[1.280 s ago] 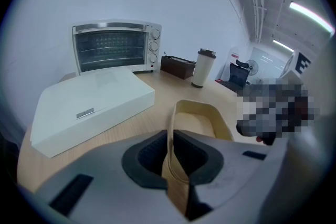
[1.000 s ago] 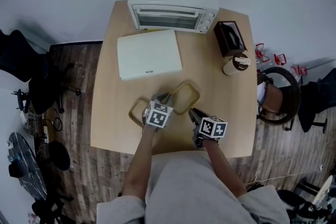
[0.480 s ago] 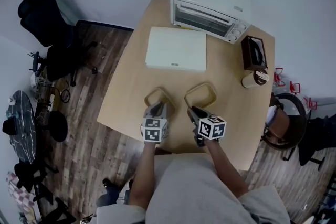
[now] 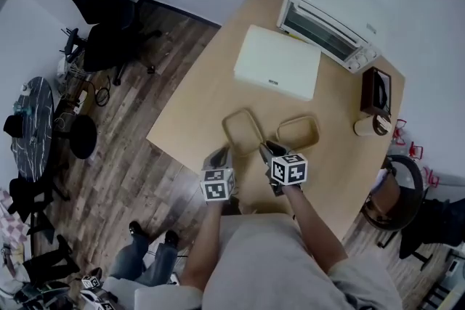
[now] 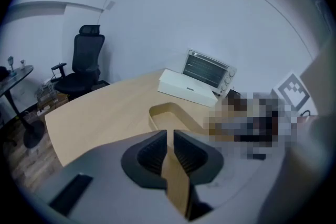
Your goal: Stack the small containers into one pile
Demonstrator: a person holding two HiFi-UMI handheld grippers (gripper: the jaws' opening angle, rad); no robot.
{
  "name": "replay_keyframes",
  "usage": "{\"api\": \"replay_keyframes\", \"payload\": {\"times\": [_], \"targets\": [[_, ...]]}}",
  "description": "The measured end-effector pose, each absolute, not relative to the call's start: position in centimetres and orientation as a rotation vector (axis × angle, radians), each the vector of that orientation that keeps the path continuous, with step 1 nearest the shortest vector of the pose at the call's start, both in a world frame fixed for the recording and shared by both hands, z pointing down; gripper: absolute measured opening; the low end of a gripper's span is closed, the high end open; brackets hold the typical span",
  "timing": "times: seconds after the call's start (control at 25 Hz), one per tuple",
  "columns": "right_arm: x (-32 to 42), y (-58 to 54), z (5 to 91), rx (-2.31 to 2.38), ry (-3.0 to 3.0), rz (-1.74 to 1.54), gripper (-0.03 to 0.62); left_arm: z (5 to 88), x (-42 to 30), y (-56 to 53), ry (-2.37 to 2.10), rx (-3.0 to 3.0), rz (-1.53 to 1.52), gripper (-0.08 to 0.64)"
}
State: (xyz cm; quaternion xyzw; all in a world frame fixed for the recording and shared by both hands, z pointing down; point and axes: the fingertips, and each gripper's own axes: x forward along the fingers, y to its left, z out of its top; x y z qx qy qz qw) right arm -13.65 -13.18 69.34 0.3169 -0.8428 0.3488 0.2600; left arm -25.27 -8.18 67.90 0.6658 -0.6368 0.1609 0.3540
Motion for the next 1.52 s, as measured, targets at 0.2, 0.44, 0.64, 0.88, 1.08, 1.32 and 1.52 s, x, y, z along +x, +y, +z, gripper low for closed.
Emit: {"api": "replay_keyframes", "payload": {"times": [0.2,0.44,0.64,0.88,1.08,1.32,1.52], "targets": [[-15.1,-13.9,71.0,0.879,-2.203,0.846,0.118,69.9,-24.9,-7.8,-1.594,1.656,0.342,0.056],[-15.7,-14.4,72.6,0.902,-2.147,0.813,0.152,71.5,-24.5,-8.7,-1.563,1.584,0.273,0.087],[-15.8,-14.4,73.3,0.918,-2.124,0.797,0.152,72.5,-24.3,-8.8,-1.559,1.541,0.264,0.086],[-16.7,-13.7,73.8,0.846,-2.128,0.790,0.135,72.7,-24.5,-9.1,-1.552,1.537,0.273,0.086],[-17.1,-12.7,72.4,0.818,-2.186,0.815,0.087,72.6,-25.1,-8.7,-1.558,1.548,0.309,0.080],[-17.1,-12.0,70.7,0.801,-2.240,0.830,0.054,72.0,-25.9,-8.7,-1.603,1.545,0.348,0.045],[-16.5,-11.5,69.6,0.815,-2.282,0.872,0.055,71.3,-25.6,-9.3,-1.622,1.563,0.368,0.031]]}}
